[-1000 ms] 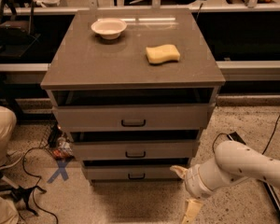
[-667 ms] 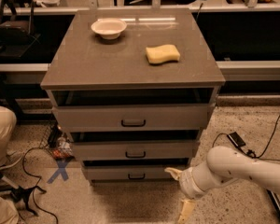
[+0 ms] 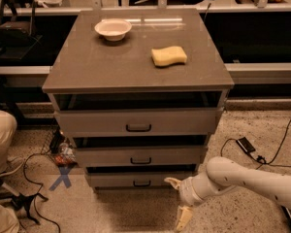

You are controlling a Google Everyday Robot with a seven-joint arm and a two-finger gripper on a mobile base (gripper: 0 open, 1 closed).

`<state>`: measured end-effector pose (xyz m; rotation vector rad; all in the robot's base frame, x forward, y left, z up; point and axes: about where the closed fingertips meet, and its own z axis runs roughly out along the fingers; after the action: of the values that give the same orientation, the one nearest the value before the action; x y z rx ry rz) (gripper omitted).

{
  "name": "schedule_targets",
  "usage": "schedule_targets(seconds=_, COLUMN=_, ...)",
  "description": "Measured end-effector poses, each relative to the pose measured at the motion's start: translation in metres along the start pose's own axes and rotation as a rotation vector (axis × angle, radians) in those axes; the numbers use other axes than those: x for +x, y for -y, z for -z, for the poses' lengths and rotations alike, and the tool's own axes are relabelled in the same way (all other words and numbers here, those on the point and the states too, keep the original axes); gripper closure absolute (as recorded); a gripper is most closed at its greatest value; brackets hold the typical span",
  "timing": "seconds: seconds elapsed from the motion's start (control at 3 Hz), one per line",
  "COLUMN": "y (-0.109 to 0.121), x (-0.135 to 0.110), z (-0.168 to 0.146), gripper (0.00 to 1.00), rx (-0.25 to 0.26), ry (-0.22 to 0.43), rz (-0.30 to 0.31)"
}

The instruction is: Open bottom drawer

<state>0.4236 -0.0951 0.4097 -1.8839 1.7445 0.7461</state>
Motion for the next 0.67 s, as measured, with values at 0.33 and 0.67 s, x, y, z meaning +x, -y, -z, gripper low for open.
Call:
schedule_targets(seconds=0.33, y=0.001, x=0.004, z=-0.006, gripper=0.00, rx=-0.004, ry=0.011, rz=-0.004)
schedule_targets(seconds=0.67, y=0.014, x=0.025, z=-0.027, gripper=0.00, rx=0.012, ry=-0.029, rz=0.010)
